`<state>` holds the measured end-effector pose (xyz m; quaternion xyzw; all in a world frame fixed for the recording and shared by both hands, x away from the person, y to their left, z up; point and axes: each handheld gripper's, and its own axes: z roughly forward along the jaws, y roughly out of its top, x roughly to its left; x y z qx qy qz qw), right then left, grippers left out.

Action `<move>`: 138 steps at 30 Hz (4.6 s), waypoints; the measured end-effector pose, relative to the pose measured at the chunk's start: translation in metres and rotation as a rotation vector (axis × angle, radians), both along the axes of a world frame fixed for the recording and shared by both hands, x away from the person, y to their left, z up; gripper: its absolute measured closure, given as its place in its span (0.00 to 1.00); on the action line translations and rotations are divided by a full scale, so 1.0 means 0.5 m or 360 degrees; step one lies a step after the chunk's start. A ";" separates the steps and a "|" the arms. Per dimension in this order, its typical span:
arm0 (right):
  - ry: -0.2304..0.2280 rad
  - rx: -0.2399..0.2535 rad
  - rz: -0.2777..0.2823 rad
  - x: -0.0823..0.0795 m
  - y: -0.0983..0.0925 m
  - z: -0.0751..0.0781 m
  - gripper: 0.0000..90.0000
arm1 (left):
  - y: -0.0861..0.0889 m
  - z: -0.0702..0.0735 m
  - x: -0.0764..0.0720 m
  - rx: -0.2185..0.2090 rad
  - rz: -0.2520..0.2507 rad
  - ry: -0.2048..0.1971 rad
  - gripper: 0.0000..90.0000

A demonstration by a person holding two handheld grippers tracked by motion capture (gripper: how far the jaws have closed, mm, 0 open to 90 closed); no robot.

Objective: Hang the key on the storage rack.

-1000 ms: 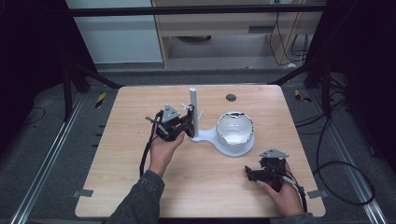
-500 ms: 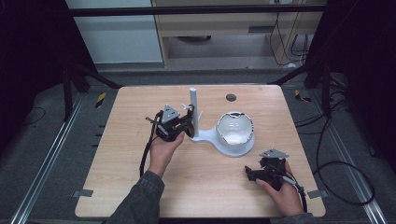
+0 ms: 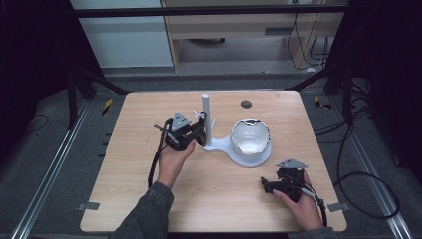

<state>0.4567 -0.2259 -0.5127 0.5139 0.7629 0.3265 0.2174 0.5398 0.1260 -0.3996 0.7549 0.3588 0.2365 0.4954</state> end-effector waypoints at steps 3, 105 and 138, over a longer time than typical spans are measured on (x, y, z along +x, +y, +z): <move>0.0000 0.0000 0.0000 0.000 0.000 0.000 0.00 | 0.001 0.002 -0.001 -0.0001 0.0000 0.0004 0.87; -0.0009 -0.0015 0.0013 -0.011 -0.001 -0.001 0.00 | 0.190 -0.109 -0.154 0.0590 -0.0103 0.0123 0.10; -0.0007 -0.0011 0.0015 -0.012 -0.001 -0.001 0.00 | 0.273 -0.197 -0.124 0.0431 0.0093 0.0430 0.07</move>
